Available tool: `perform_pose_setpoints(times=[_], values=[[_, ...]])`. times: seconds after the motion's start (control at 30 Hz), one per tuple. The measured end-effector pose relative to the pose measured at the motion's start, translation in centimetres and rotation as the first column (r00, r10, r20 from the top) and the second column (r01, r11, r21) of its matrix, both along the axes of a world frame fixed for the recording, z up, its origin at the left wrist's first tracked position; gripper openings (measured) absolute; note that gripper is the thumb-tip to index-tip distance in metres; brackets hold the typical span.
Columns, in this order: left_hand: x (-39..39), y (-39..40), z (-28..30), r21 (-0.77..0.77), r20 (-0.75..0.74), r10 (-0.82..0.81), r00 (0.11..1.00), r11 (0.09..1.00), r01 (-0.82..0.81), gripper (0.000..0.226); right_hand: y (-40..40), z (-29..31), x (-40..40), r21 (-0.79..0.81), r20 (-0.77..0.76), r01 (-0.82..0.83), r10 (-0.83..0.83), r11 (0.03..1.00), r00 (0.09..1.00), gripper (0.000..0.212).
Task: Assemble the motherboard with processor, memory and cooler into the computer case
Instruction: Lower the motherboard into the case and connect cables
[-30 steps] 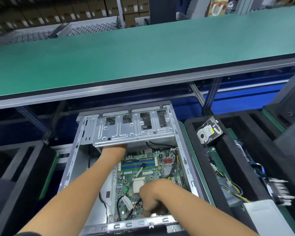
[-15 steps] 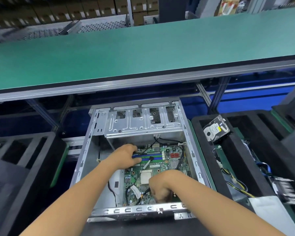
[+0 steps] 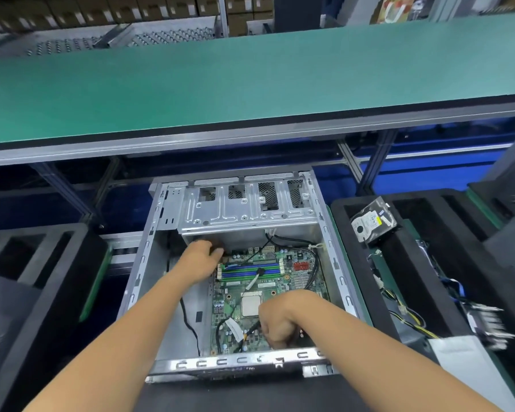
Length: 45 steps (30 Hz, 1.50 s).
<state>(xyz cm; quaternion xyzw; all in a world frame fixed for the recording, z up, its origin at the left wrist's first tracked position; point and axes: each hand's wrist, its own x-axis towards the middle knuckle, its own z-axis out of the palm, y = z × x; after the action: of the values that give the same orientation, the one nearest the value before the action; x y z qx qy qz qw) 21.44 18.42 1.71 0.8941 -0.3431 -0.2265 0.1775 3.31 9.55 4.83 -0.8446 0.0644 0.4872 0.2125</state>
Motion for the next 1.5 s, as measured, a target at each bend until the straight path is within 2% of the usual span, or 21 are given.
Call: perform_pose_setpoints(times=[0.03,0.13,0.2,0.3,0.5,0.57,0.63,0.73,0.8,0.9,1.0,1.03,1.13,1.2,1.3,1.4,1.5], values=[[0.1,-0.2,0.2,0.043,0.013,0.037,0.999,0.998,-0.037,0.037,0.0,-0.1,0.0,-0.001,-0.005,0.002,-0.002,1.000,1.000,0.028],[-0.5,-0.5,0.3,0.164,-0.043,-0.086,0.995,0.982,0.092,0.043,0.0,-0.3,0.2,-0.003,-0.026,-0.020,0.020,1.000,0.999,0.018],[-0.8,-0.4,0.0,0.161,-0.075,-0.111,0.991,0.979,0.121,0.043,0.0,-0.4,0.2,-0.005,-0.036,-0.015,0.015,1.000,0.999,0.016],[-0.7,-0.5,0.4,0.160,-0.047,-0.095,0.994,0.982,0.101,0.040,-0.1,-0.6,0.2,0.007,-0.045,0.037,-0.036,0.999,0.998,0.029],[-0.4,-1.1,-0.8,0.189,-0.048,-0.071,0.996,0.979,0.079,0.036,-0.3,-0.4,0.0,0.049,-0.051,0.098,-0.096,0.994,0.994,0.030],[-0.2,-1.2,-1.1,0.198,-0.028,-0.071,0.997,0.977,0.075,0.039,-0.4,-0.4,0.0,0.068,-0.061,0.116,-0.112,0.991,0.992,0.028],[0.0,-1.6,-1.0,0.237,0.024,-0.116,0.993,0.966,0.107,0.039,-0.5,-0.4,0.0,0.085,-0.063,0.129,-0.124,0.988,0.990,0.012],[-0.9,-2.8,-0.7,0.283,0.198,-0.256,0.946,0.939,0.195,0.038,-0.6,-0.3,0.0,0.114,-0.067,0.165,-0.158,0.980,0.985,0.021],[-2.3,-3.8,-0.5,0.210,0.214,-0.300,0.930,0.944,0.256,0.039,-1.1,0.6,0.2,0.119,0.004,0.164,-0.165,0.979,0.986,0.027],[-4.5,-5.9,0.3,0.122,0.147,-0.431,0.890,0.901,0.416,0.035,-3.7,3.4,0.7,0.053,0.219,0.160,-0.168,0.986,0.961,0.029],[-5.8,-7.9,0.5,0.071,0.060,-0.506,0.860,0.862,0.502,0.013,-7.4,6.3,1.2,-0.018,0.502,0.253,-0.210,0.967,0.839,0.028],[-6.1,-8.6,0.3,0.073,0.060,-0.522,0.851,0.853,0.517,0.015,-8.5,6.9,1.4,-0.013,0.595,0.303,-0.236,0.953,0.769,0.028],[-6.7,-10.6,-0.3,0.103,0.108,-0.568,0.816,0.823,0.559,0.049,-11.0,7.5,2.0,0.065,0.791,0.391,-0.286,0.918,0.541,0.030],[-7.0,-11.6,-0.6,0.103,0.089,-0.570,0.817,0.821,0.562,0.057,-11.6,6.8,2.3,0.171,0.831,0.423,-0.361,0.890,0.423,0.028],[-7.4,-12.7,-1.2,0.122,-0.019,-0.617,0.787,0.780,0.614,0.055,-11.4,4.8,2.5,0.287,0.845,0.471,-0.452,0.834,0.286,0.026],[-7.6,-13.0,-1.7,0.127,-0.011,-0.639,0.769,0.762,0.635,0.049,-11.3,3.8,2.7,0.283,0.866,0.484,-0.438,0.828,0.242,0.023],[-7.2,-13.3,-1.7,0.086,0.014,-0.600,0.800,0.798,0.597,0.039,-11.6,3.6,2.9,0.320,0.858,0.491,-0.468,0.810,0.213,0.021]])
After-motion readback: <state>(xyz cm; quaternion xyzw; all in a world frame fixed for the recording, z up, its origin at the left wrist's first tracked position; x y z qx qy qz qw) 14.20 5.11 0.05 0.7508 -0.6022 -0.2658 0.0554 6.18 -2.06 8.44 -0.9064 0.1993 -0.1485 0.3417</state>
